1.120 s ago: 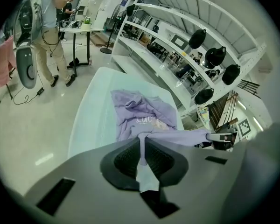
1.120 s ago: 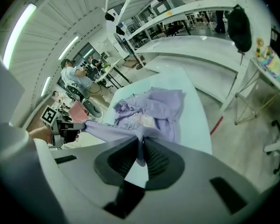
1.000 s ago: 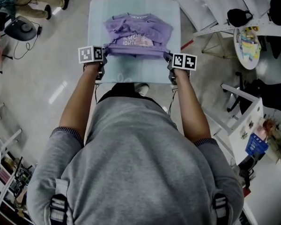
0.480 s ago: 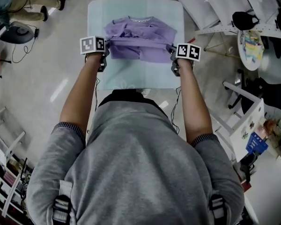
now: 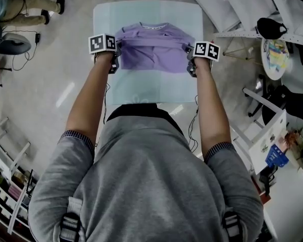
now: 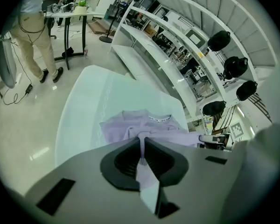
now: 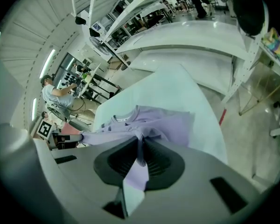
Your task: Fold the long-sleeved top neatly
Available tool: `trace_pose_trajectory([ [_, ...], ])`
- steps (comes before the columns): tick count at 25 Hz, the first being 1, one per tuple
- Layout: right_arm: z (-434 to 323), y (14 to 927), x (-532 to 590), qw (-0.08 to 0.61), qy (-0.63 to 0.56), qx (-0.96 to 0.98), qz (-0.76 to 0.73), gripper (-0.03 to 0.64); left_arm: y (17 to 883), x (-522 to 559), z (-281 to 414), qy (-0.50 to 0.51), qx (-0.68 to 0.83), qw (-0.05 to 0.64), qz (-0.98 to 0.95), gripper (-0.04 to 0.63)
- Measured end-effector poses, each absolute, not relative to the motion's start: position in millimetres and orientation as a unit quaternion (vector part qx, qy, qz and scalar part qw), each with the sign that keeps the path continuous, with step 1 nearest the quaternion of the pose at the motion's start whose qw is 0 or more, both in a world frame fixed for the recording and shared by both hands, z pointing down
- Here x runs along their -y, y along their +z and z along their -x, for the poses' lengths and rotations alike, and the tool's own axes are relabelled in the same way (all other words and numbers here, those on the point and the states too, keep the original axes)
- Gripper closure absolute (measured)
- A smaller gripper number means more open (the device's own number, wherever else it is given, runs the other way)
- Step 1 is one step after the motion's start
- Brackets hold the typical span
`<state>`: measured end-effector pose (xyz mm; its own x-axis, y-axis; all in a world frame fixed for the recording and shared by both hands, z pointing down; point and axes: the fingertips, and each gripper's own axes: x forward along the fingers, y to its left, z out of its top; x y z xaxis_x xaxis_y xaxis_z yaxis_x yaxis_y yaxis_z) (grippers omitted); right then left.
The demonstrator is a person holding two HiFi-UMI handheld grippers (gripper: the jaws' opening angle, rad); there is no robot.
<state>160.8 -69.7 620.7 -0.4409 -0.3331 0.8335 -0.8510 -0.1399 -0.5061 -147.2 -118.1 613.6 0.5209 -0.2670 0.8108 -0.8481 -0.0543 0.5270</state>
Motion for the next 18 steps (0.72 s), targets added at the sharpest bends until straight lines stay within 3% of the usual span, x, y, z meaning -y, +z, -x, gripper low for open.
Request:
trace_pose_trajectory([
  [12, -165, 658, 123, 0.158, 0.618, 0.582, -0.505, 0.558, 652, 172, 133, 0.212, 0.414, 0.599, -0.652, 0.555],
  [18, -167, 673, 136, 0.089, 0.650, 0.556, -0.511, 0.555, 667, 191, 126, 0.122, 0.421, 0.652, -0.619, 0.552],
])
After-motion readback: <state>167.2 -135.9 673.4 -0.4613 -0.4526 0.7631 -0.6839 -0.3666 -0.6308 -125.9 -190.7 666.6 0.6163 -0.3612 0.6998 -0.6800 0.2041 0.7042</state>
